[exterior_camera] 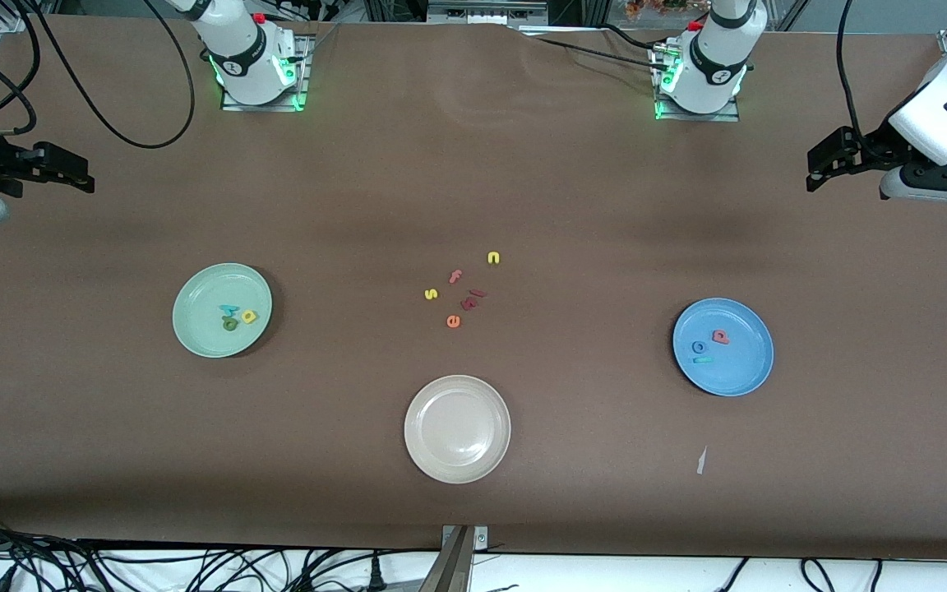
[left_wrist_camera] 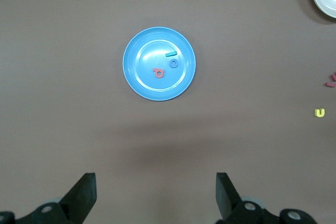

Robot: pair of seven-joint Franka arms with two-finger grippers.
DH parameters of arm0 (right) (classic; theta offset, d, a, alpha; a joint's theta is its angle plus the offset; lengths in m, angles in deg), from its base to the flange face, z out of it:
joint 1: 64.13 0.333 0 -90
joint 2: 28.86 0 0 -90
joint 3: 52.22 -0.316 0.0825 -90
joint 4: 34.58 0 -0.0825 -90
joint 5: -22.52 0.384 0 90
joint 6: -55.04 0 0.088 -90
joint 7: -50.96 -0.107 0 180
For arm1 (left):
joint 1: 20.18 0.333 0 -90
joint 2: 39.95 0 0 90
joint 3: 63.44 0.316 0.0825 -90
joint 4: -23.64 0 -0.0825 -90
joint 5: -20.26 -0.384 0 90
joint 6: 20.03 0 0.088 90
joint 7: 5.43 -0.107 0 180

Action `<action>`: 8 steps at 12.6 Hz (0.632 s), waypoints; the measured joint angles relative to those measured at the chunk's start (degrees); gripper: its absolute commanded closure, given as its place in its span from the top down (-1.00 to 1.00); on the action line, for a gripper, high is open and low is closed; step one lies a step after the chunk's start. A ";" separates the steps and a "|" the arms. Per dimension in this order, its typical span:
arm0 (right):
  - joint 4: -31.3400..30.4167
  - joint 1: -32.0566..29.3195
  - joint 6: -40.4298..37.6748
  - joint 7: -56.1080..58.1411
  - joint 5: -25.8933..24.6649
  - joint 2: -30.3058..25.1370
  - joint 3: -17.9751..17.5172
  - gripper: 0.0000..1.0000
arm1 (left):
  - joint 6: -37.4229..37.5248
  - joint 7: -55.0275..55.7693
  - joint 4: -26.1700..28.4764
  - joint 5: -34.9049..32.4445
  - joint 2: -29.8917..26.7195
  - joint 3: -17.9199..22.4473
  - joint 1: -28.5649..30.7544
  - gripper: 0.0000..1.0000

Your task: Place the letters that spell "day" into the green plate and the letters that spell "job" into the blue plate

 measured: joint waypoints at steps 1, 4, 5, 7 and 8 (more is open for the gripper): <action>0.00 0.00 0.00 0.14 -0.01 0.00 0.00 1.00 | 0.08 0.00 0.00 0.00 0.00 0.02 0.00 1.00; 0.00 -0.01 0.00 0.80 -0.12 -0.06 0.00 1.00 | 0.30 0.00 0.00 0.00 0.00 0.12 0.00 1.00; 0.00 -0.06 0.00 0.82 -0.16 -0.16 0.00 1.00 | 0.34 0.00 0.00 0.00 0.00 0.12 0.00 1.00; 0.00 -0.20 0.02 0.83 -0.22 -0.37 0.00 1.00 | 0.40 0.00 0.00 0.00 0.00 0.20 0.01 1.00; 0.00 -0.22 0.27 0.83 -0.30 -0.42 0.00 1.00 | 0.45 0.00 0.00 0.00 0.00 0.24 0.01 1.00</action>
